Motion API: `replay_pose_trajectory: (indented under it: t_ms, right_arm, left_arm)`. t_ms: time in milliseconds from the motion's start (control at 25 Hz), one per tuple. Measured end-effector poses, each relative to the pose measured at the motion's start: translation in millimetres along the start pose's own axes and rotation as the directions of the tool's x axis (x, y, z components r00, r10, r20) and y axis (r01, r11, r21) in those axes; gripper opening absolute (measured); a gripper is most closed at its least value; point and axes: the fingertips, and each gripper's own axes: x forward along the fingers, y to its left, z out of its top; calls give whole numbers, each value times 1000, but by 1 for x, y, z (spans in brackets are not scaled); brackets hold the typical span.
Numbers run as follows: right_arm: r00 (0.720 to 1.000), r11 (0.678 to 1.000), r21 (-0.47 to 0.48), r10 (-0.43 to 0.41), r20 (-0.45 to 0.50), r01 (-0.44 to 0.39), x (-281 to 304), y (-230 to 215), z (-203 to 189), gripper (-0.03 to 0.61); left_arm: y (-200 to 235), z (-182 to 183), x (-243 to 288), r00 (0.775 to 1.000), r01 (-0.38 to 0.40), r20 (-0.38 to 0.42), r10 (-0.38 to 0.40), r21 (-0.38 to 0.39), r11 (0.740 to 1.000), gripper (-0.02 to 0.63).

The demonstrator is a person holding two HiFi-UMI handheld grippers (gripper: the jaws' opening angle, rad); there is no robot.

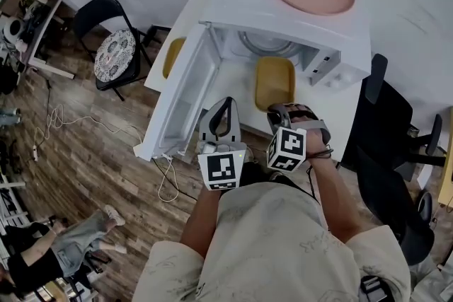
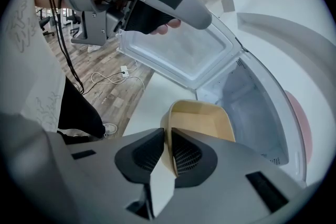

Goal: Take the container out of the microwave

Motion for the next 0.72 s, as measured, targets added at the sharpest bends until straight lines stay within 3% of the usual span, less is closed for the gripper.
replay_pose_trajectory:
  t_ms: [720]
  right_arm:
    - [999, 998, -63, -6, 54, 9, -41, -6, 14, 54]
  left_arm:
    - [5, 15, -18, 998, -64, 18, 64, 11, 998, 6]
